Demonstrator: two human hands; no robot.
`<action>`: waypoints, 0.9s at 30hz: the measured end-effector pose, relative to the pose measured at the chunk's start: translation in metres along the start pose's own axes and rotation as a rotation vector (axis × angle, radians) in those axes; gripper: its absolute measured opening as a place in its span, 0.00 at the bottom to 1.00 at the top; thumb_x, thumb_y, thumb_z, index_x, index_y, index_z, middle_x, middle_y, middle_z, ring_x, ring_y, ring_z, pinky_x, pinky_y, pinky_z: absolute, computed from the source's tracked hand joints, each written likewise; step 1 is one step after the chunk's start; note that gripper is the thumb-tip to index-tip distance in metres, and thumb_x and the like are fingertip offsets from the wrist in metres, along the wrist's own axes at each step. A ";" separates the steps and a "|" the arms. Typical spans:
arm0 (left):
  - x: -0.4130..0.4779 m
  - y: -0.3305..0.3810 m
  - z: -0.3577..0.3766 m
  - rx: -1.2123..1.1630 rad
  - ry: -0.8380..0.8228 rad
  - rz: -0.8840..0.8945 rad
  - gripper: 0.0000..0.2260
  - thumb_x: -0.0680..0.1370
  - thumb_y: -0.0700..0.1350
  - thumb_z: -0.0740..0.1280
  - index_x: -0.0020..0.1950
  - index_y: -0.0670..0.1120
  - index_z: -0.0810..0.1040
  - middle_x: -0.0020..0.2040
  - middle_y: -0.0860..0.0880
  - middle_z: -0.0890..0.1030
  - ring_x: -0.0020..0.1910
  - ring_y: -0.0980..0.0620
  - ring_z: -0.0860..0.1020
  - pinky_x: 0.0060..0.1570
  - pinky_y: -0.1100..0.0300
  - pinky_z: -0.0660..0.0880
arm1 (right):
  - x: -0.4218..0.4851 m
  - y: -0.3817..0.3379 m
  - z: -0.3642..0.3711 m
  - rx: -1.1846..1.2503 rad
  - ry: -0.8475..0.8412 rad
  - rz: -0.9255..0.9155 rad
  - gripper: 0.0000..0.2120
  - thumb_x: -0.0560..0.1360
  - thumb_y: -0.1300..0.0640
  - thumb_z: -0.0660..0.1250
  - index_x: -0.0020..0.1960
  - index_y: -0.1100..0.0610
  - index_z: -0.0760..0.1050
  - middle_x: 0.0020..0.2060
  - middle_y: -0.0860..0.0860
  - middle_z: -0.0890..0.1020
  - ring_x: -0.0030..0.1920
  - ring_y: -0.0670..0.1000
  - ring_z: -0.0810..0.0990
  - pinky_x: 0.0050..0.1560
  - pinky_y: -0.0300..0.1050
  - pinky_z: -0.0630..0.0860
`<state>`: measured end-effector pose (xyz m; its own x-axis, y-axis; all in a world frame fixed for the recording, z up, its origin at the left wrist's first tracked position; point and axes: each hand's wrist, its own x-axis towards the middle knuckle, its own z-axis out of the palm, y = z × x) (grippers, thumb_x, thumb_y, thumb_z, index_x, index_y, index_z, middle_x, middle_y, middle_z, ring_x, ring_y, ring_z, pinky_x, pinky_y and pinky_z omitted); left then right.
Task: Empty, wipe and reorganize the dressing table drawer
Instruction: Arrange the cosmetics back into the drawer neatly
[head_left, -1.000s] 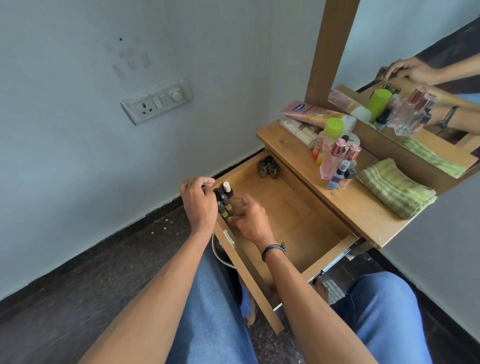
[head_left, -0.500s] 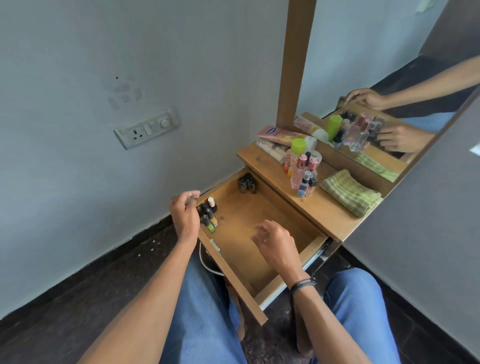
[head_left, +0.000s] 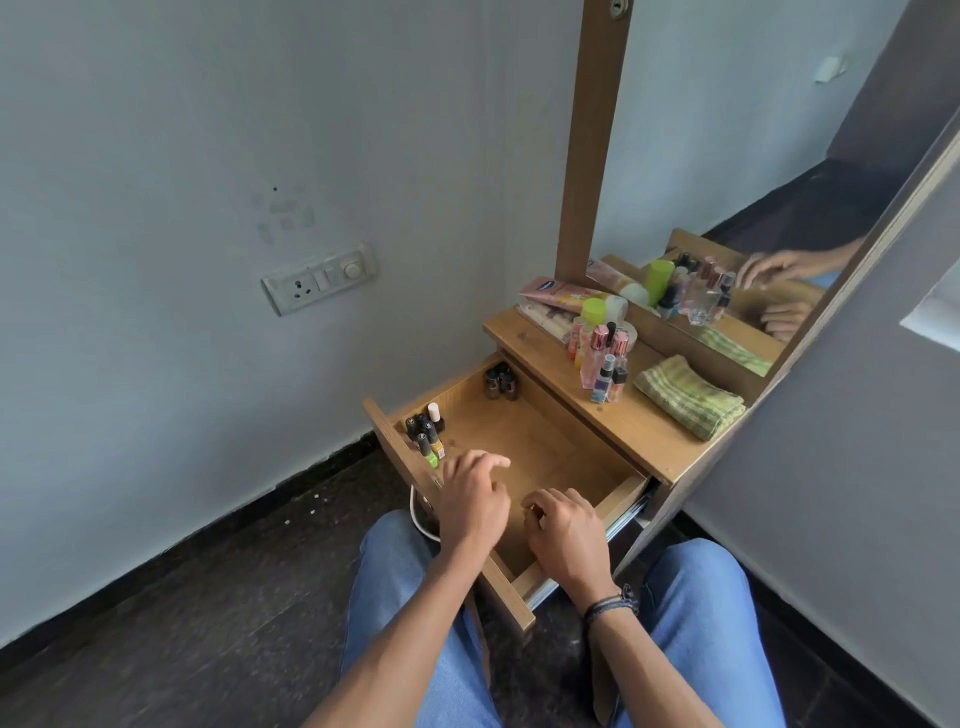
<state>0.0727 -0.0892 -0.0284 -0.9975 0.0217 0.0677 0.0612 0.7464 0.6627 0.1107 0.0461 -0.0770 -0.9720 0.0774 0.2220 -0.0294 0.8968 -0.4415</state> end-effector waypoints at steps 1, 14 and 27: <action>-0.001 0.000 0.002 0.093 -0.010 0.011 0.16 0.78 0.38 0.63 0.60 0.55 0.80 0.63 0.60 0.76 0.63 0.58 0.68 0.56 0.65 0.64 | -0.003 0.001 0.001 -0.015 0.018 0.005 0.04 0.75 0.58 0.70 0.46 0.50 0.82 0.41 0.43 0.84 0.40 0.48 0.75 0.44 0.44 0.75; -0.008 0.000 0.006 0.374 -0.050 0.025 0.16 0.80 0.45 0.61 0.66 0.56 0.77 0.64 0.59 0.77 0.60 0.57 0.69 0.53 0.61 0.68 | -0.015 0.008 0.005 -0.082 0.048 0.044 0.09 0.77 0.52 0.65 0.44 0.48 0.84 0.38 0.43 0.82 0.43 0.47 0.79 0.75 0.53 0.63; 0.032 0.039 0.007 -0.254 -0.150 -0.049 0.11 0.78 0.40 0.69 0.57 0.54 0.81 0.59 0.54 0.79 0.56 0.55 0.77 0.49 0.63 0.74 | 0.047 0.037 -0.087 0.389 0.367 0.152 0.10 0.77 0.63 0.69 0.58 0.55 0.80 0.52 0.46 0.77 0.48 0.47 0.80 0.48 0.48 0.82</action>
<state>0.0426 -0.0547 -0.0054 -0.9925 0.1020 -0.0675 0.0011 0.5590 0.8291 0.0847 0.1212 -0.0073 -0.8289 0.4025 0.3885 -0.0471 0.6419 -0.7653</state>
